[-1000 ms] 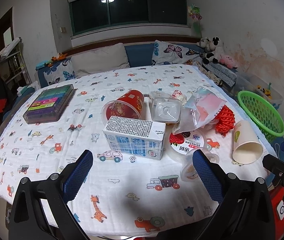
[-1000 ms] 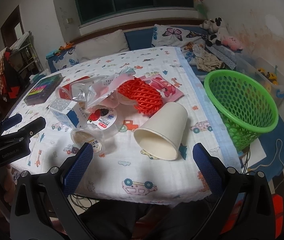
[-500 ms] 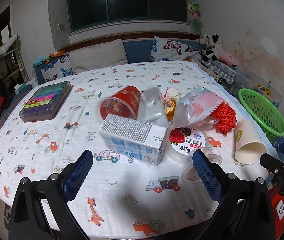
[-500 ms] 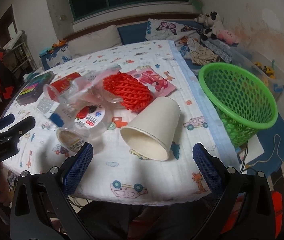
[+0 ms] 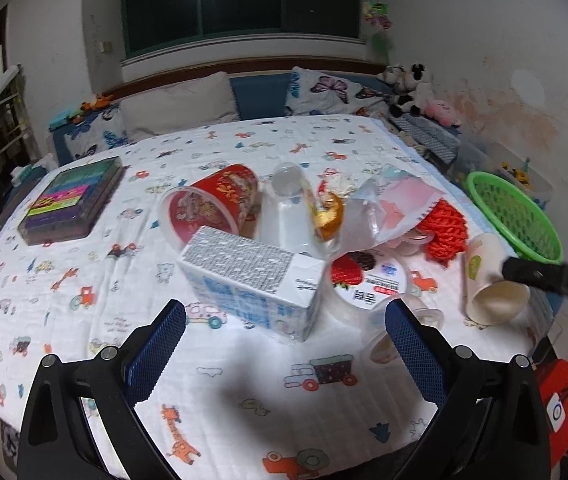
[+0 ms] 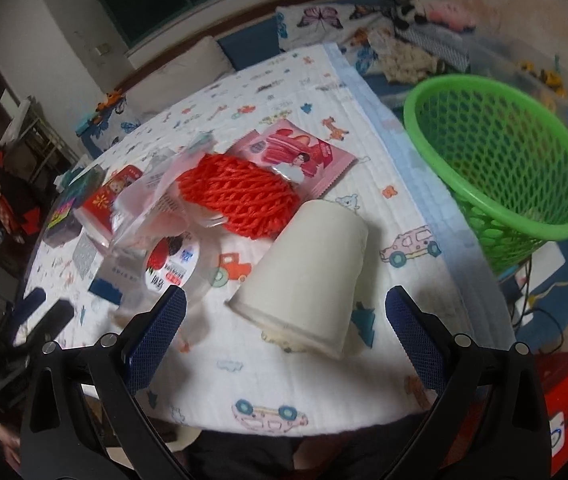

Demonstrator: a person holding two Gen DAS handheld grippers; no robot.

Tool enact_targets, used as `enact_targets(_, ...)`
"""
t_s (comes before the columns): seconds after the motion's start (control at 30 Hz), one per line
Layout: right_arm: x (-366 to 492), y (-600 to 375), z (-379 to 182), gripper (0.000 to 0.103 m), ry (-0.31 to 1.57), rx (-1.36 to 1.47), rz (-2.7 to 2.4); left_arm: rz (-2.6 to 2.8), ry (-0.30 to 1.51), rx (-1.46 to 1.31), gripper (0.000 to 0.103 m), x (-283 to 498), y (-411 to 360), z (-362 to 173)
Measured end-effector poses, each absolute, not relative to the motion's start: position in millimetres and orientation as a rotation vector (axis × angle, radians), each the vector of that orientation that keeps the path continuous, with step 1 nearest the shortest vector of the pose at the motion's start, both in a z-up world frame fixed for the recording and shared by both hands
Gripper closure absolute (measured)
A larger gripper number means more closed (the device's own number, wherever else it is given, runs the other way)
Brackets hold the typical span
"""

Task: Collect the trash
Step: 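Grasp the white paper cup with the right tool while the left tool grasps a clear plastic cup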

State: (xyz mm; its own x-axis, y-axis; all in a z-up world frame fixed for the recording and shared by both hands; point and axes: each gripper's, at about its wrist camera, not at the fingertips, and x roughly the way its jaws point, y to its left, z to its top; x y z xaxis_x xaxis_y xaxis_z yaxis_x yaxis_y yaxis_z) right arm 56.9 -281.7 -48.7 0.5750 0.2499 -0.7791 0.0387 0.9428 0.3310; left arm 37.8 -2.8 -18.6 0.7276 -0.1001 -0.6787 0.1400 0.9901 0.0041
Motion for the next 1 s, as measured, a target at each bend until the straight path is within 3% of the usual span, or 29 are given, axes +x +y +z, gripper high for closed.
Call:
enact_targets(0.17,78.8,-298.5,-60.2,0.005,1.034,0.431,0.139,-0.247,0.751,0.071,0.007,40.3,-11.7,-23.1)
enact_targets(0.4,99.6,-308.2,-75.7,0.014,1.127,0.564,0.199,-0.472,0.712,0.189,0.009,41.0,-38.8,-27.6)
enact_targets(0.57,102.7,-310.4,-81.2,0.023,1.159,0.59,0.221,-0.605,0.761,0.255,0.029,53.1,-54.4,-38.4)
enact_targets(0.63,101.6,-311.7,-79.5,0.036,1.156,0.603,0.244,-0.658,0.797,0.241,0.031,62.1,-54.3,-43.1)
enact_targets(0.73,101.6,-313.8,-79.8,0.036,1.154,0.604,0.257,-0.688,0.808,0.262,0.033,68.0,-58.2,-46.6)
enact_targets(1.0,85.6,-314.8,-61.1,0.036,1.072,0.546,0.271,-0.766,0.848,0.341,0.055,72.6,-63.5,-57.8)
